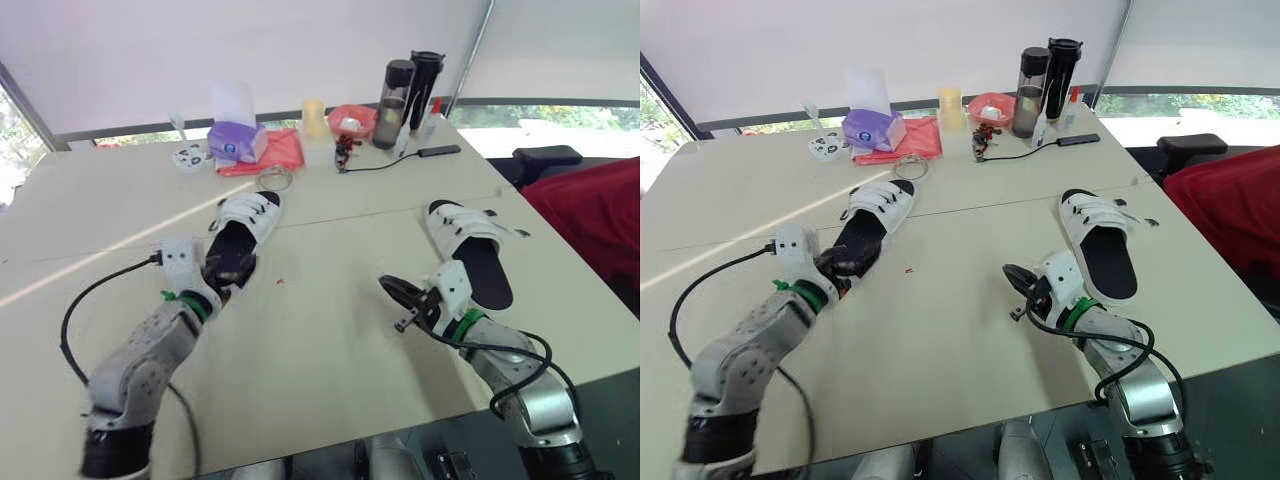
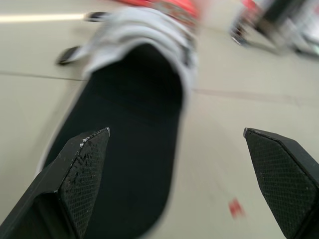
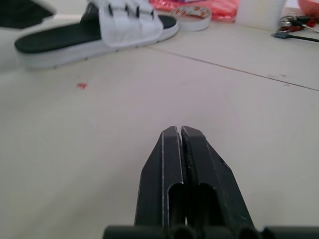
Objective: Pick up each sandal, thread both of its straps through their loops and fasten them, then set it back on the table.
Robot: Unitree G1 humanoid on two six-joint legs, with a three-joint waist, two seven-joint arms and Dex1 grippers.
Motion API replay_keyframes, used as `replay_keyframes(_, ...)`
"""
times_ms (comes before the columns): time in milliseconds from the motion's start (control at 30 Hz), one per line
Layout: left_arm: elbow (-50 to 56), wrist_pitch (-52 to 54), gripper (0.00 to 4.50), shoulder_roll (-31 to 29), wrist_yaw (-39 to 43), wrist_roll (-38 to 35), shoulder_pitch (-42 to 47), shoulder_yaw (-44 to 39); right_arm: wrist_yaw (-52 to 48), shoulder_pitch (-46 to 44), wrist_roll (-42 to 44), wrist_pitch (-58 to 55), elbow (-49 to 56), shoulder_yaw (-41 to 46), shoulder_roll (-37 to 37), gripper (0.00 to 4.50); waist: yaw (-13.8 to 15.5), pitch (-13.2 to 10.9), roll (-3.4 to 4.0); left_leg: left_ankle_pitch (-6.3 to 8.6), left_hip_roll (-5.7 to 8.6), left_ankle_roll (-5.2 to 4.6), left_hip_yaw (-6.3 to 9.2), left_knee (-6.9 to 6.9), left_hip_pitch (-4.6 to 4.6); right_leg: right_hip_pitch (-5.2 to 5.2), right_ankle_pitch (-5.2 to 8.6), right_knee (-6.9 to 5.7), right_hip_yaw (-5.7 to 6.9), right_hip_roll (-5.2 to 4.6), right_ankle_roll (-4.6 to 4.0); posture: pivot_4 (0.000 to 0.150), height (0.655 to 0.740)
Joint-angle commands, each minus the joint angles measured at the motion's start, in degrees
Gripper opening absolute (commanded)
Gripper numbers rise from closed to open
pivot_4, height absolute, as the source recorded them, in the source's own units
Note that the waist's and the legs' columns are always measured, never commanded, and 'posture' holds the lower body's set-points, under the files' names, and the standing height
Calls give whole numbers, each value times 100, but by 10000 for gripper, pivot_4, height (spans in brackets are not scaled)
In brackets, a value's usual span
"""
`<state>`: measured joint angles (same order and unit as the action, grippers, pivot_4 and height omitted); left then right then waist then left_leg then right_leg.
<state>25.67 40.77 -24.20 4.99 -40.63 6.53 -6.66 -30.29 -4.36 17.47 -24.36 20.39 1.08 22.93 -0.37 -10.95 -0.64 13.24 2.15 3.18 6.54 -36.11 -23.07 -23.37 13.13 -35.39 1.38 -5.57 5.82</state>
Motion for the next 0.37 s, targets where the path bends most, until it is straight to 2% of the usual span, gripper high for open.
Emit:
replay_keyframes(33,686,-472,44644,-631,1179,415,-468,486,107,70,512,-241,299,474,-84,440,-10,0,1,0,0,0,-1,1,0,0,0,3,-1,0,-2,1500,7400)
replay_keyframes(133,942,-809,44644,-996,1856,552,-942,575,8,259,939,-516,505,786,20,440,-12,1,8,1,-2,-1,-7,8,-3,-7,2,7,-7,-1,-7,1500,7400)
replay_keyframes(367,915,-1042,44644,-1061,2412,616,-1280,440,-519,936,1542,-964,890,1029,601,440,-3,2,13,4,-6,-5,-8,8,-11,-12,4,11,-6,-2,-9,1500,7400)
